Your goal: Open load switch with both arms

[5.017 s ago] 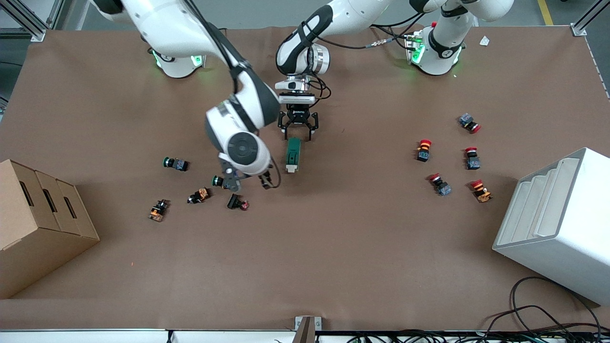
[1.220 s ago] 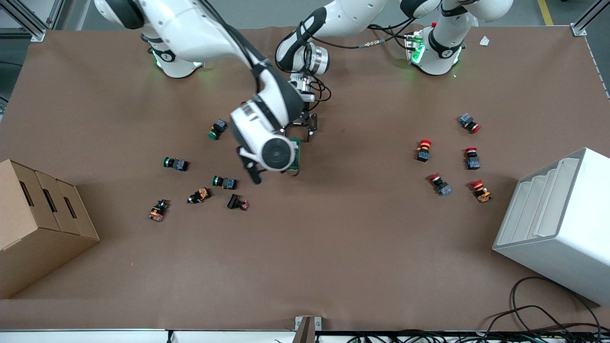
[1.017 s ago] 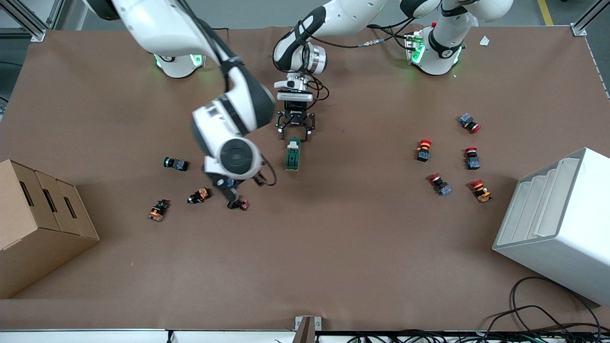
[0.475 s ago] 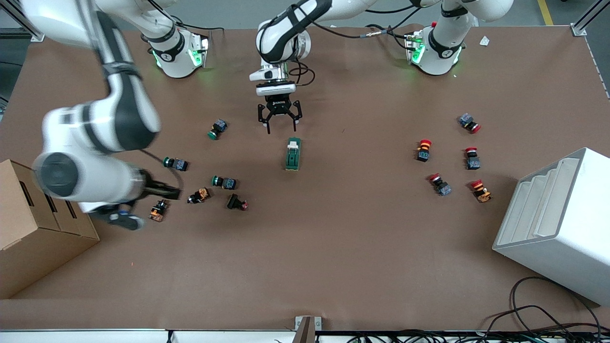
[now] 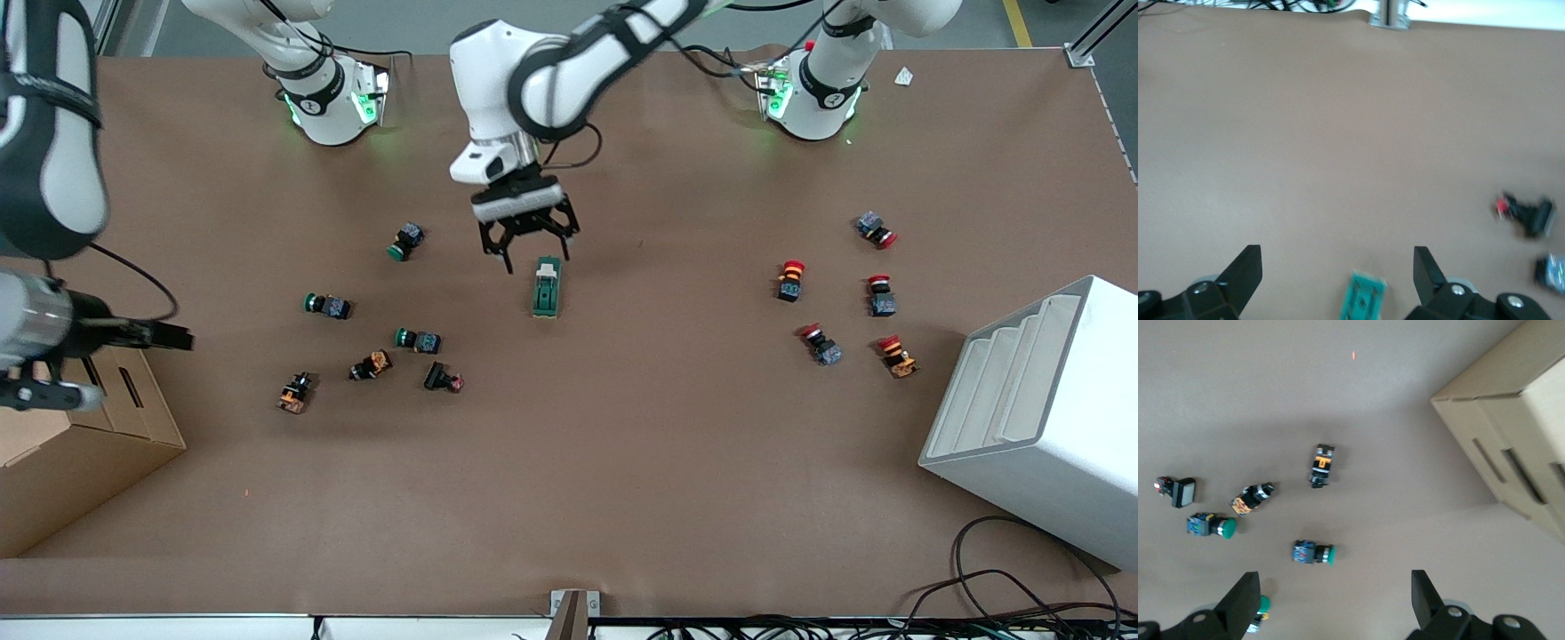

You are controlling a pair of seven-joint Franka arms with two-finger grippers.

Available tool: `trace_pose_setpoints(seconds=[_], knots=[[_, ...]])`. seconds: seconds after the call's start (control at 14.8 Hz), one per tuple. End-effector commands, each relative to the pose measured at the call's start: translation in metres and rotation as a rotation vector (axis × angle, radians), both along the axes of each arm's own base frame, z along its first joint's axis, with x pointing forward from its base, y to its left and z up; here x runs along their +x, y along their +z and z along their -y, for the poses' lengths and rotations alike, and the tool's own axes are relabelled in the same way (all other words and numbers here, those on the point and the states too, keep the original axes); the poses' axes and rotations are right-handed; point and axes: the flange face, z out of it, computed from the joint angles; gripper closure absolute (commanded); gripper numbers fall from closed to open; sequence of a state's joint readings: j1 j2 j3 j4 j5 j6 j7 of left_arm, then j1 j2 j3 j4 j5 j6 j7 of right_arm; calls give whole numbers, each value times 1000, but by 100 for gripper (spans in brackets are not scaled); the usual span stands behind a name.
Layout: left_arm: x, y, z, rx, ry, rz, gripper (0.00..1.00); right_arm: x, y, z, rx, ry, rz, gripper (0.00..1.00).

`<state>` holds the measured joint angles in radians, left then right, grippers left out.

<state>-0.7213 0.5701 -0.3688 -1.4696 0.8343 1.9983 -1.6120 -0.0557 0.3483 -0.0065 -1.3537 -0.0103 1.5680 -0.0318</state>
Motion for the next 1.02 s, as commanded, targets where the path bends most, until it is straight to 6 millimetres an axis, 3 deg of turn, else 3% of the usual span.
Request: trace_pose_setpoints(seconds=[0.0, 0.27, 0.47, 0.68, 0.75, 0.95], knots=[[59, 43, -45, -46, 27, -77, 0, -10, 22, 0, -21, 41, 3, 0], [141, 104, -151, -76, 4, -184, 0, -14, 35, 17, -24, 16, -10, 0], [177, 133, -224, -79, -43, -261, 0, -17, 44, 17, -15, 11, -24, 0], [191, 159, -294, -13, -107, -351, 0, -19, 45, 12, 2, 18, -34, 0], [196, 179, -324, -26, -131, -352, 0, -25, 44, 10, 2, 14, -72, 0], [193, 211, -385, -74, -170, -417, 0, -37, 58, 6, 4, 20, -73, 0]])
